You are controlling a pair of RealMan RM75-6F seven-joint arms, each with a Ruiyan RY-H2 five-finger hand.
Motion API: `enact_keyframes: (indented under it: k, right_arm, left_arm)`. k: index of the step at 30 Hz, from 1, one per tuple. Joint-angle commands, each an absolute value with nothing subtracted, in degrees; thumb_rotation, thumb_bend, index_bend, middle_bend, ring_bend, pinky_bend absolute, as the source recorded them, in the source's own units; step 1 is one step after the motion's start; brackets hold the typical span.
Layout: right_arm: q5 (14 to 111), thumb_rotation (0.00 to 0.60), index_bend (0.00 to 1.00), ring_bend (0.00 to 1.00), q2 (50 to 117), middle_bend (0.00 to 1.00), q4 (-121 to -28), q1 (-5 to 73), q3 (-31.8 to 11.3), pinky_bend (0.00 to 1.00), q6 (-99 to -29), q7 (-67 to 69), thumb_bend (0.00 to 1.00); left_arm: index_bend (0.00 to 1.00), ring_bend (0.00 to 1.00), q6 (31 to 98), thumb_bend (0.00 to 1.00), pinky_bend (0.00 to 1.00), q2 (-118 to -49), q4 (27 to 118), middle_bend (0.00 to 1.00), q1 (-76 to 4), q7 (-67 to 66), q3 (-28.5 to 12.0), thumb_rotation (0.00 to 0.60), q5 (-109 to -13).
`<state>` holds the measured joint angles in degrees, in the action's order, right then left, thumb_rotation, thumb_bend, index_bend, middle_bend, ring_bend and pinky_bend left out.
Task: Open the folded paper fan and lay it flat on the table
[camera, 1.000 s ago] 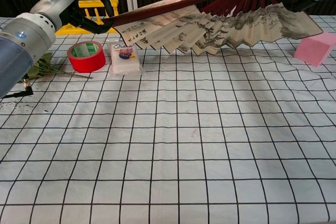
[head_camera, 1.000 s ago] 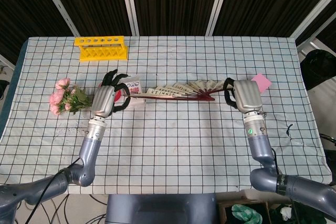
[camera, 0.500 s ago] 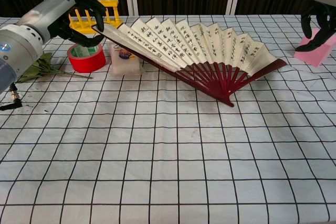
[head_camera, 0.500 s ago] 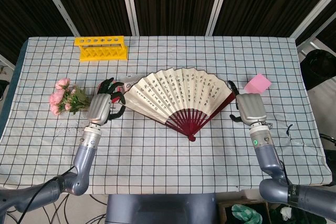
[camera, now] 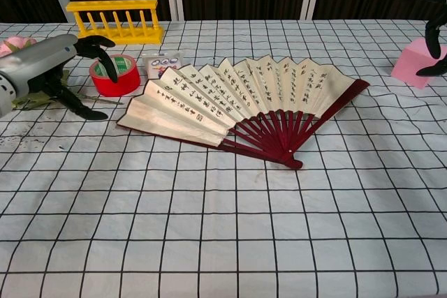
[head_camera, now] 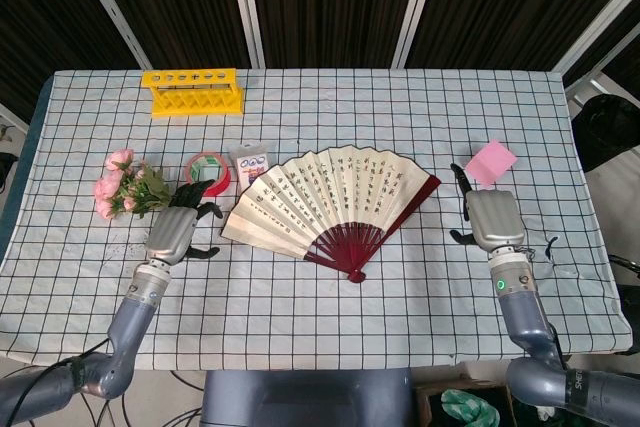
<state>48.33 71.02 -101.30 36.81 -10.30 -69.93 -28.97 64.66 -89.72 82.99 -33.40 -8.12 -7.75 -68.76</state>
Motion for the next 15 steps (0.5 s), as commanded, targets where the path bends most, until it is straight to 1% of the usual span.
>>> enact_keyframes:
  k: [1, 5, 7, 9, 11, 12, 15]
  right_arm:
    - [48.88, 0.6, 0.0, 0.69, 70.43, 0.58, -102.42, 36.0, -10.01, 0.72, -70.58, -28.81, 0.12]
    - [50.04, 0.6, 0.0, 0.68, 69.74, 0.57, -103.91, 34.9, -9.3, 0.72, -71.3, -28.6, 0.12]
    - [51.62, 0.6, 0.0, 0.65, 69.15, 0.54, -104.94, 34.05, -8.55, 0.7, -71.89, -28.3, 0.12]
    - [53.59, 0.6, 0.0, 0.6, 68.49, 0.47, -105.81, 33.15, -7.66, 0.64, -72.55, -27.94, 0.12]
    - [55.75, 0.6, 0.0, 0.49, 67.65, 0.36, -106.99, 31.84, -6.48, 0.55, -73.35, -27.13, 0.12]
    - [57.27, 0.6, 0.0, 0.45, 67.03, 0.32, -107.77, 30.86, -5.59, 0.52, -73.95, -26.51, 0.12]
    - [62.06, 0.6, 0.0, 0.3, 65.27, 0.18, -109.33, 28.13, -2.96, 0.41, -75.61, -24.59, 0.11]
  left_arm:
    - [0.32, 0.0, 62.32, 0.02, 0.0, -83.59, 89.41, 0.0, -31.58, -10.5, -5.14, 0.6, -67.28]
    - [0.29, 0.0, 63.06, 0.01, 0.0, -79.0, 93.34, 0.0, -30.03, -10.37, -3.56, 0.6, -68.85]
    - [0.25, 0.0, 64.32, 0.01, 0.0, -76.73, 94.95, 0.0, -28.88, -9.27, -2.85, 0.6, -70.49]
    - [0.2, 0.0, 65.99, 0.0, 0.0, -74.93, 96.05, 0.0, -27.79, -8.17, -2.37, 0.6, -72.31]
    - [0.15, 0.0, 68.39, 0.0, 0.0, -73.11, 96.76, 0.0, -26.46, -7.4, -1.8, 0.6, -74.57]
    - [0.13, 0.0, 70.11, 0.0, 0.0, -72.1, 97.05, 0.0, -25.53, -6.98, -1.37, 0.6, -76.09]
    - [0.08, 0.0, 75.02, 0.0, 0.0, -69.81, 97.19, 0.0, -22.66, -6.14, 0.02, 0.6, -79.88]
